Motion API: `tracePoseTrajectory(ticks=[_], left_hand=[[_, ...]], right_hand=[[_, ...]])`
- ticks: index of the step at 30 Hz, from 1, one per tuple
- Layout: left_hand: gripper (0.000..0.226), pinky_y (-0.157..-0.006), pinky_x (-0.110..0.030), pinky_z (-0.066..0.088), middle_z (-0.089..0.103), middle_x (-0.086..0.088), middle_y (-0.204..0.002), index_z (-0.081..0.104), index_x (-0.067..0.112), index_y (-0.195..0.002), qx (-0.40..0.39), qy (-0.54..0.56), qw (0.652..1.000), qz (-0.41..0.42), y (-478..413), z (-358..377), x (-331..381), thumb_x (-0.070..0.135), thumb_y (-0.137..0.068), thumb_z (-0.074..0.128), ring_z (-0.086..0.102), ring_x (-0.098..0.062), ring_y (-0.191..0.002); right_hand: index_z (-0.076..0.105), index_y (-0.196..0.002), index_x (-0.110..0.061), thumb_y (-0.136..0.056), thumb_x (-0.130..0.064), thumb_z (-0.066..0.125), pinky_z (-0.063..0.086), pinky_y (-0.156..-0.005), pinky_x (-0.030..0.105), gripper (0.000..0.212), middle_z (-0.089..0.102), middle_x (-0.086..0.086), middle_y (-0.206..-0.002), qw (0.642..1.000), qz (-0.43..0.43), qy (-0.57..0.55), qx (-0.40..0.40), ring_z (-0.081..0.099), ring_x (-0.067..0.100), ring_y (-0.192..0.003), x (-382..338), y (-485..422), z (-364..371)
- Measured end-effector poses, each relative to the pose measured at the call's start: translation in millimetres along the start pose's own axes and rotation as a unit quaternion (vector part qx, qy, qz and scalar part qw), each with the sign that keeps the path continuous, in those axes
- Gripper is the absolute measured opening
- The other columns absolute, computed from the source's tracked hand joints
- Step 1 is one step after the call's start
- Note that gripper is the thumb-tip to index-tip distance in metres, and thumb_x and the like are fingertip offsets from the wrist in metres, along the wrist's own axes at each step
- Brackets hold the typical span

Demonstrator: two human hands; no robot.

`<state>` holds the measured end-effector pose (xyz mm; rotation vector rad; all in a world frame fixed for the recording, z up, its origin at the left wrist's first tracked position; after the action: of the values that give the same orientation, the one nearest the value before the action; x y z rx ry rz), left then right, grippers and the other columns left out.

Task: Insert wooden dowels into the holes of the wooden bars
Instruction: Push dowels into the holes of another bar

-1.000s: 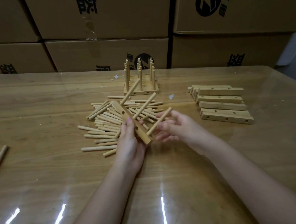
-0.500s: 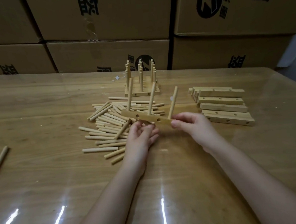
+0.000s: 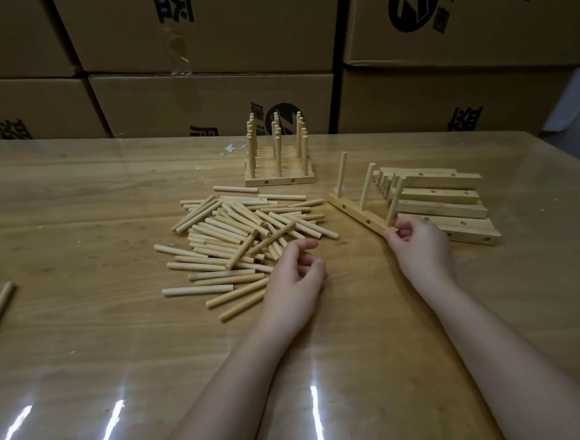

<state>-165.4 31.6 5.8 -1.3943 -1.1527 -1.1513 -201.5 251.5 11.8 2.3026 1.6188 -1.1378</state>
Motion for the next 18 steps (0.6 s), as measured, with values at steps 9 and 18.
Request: tracePoseTrajectory(ticks=[9,18], left_hand=[[0.023,-0.090,-0.043,0.050,0.060,-0.010,-0.099,0.053,0.024,-0.113,0.001,-0.052,0.999,-0.004,2.8,-0.9,3.5,0.014,-0.092,0.054,0.062,-0.025,-0.093],[0.030,-0.068,-0.011,0.042,0.056,0.004,-0.095,0.051,0.021,-0.122,-0.024,-0.127,0.990,0.050,4.3,4.5,5.3,0.013,-0.093,0.053,0.050,0.000,-0.073]], right_hand=[[0.063,-0.107,-0.010,-0.090,-0.028,0.057,0.040,-0.062,0.029,0.025,0.052,0.005,-0.103,0.982,-0.045,0.180,-0.032,0.053,0.021,-0.079,-17.1,-5.7,8.4],[0.065,-0.105,-0.003,-0.088,-0.013,0.060,0.039,-0.058,0.030,0.021,0.053,0.011,-0.117,0.942,-0.079,0.318,-0.077,0.059,0.027,-0.087,-48.6,-38.6,38.8]])
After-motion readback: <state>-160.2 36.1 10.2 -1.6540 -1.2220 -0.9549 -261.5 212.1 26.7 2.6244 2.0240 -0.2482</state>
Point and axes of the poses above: each hand's wrist, its own y-axis away from the middle knuckle, its own z-axis out of the palm, x = y × z, the point moved 7 cm from there along -y, towards the middle knuckle
